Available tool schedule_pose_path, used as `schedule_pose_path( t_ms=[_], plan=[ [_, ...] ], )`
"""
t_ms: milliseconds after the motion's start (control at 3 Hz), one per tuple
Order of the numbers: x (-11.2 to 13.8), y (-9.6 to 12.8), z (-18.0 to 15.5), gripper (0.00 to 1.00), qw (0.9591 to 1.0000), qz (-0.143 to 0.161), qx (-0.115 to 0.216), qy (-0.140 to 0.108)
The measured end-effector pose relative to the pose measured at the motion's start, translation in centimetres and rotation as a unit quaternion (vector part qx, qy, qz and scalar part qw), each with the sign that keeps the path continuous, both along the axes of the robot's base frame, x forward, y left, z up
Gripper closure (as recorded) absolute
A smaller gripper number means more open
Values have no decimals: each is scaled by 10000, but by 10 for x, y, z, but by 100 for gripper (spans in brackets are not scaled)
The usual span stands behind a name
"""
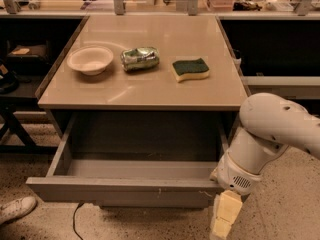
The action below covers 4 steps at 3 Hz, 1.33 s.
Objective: Open top drawer
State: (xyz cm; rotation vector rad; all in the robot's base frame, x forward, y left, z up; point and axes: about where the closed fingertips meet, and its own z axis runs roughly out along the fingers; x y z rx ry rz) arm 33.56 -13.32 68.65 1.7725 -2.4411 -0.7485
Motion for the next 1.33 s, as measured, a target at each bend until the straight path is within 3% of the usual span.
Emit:
schedule_pose_path(
  t_ms=[667,1000,1333],
  plan=[
    [-21,-11,-2,0,9992,-72,-60,377],
    [-21,-11,1,0,9992,-72,-60,377],
    [-43,-24,1,0,9982,-208,-85,550]
  ],
)
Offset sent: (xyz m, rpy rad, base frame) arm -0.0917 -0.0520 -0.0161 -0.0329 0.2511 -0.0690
